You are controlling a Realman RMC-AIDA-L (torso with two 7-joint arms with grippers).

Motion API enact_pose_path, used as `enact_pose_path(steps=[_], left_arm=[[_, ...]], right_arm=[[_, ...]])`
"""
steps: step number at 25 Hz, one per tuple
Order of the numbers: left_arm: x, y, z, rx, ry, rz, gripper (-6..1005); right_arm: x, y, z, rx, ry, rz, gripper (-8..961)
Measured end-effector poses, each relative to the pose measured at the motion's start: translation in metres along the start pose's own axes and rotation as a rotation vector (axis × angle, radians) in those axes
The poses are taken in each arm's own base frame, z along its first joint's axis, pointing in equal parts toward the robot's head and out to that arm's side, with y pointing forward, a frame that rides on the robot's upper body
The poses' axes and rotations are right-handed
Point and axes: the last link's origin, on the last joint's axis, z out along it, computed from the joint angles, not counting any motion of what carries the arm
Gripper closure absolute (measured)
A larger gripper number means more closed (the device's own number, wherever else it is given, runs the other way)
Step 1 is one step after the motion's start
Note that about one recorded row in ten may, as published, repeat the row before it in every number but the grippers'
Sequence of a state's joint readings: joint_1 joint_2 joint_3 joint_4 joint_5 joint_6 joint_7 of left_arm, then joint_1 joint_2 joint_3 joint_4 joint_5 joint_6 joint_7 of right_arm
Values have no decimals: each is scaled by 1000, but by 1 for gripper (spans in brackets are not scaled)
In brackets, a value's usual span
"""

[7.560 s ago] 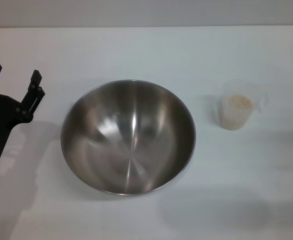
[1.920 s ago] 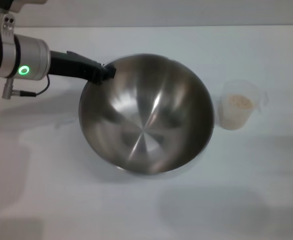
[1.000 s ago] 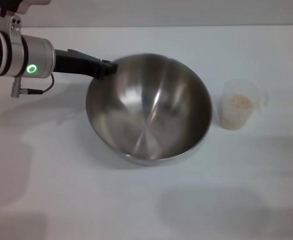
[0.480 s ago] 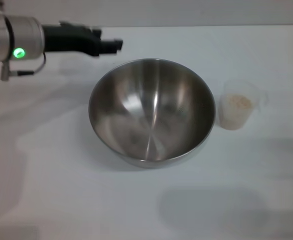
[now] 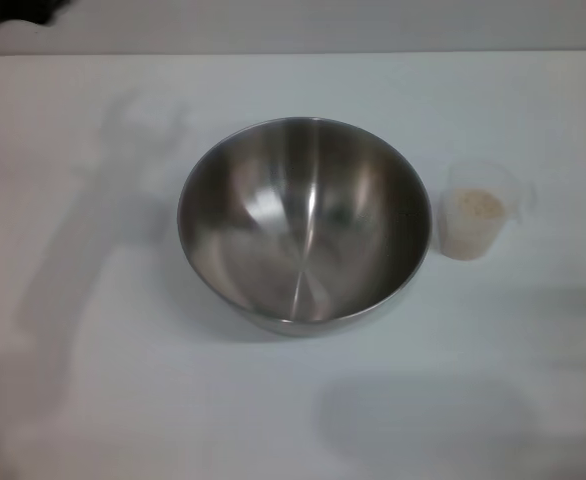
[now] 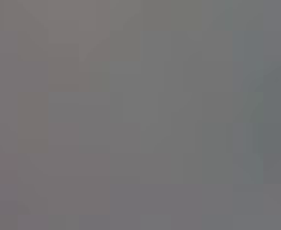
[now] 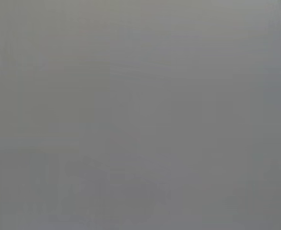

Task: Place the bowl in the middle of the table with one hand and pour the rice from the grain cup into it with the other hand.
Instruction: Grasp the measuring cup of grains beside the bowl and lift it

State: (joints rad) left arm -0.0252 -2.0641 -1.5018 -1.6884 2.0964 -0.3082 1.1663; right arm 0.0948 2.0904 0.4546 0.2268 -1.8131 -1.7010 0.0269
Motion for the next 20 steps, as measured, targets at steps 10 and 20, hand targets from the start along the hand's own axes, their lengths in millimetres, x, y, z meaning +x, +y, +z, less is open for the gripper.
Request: enact_pose_path(steps=[10,20], left_arm=[[-34,27,-62,633,319,128,188],[-117,49,-74,342,454,-155,189]], right_arm=[[5,1,-8,-31,48,-11,112],[20,8,-1,-70,136,-7,111]])
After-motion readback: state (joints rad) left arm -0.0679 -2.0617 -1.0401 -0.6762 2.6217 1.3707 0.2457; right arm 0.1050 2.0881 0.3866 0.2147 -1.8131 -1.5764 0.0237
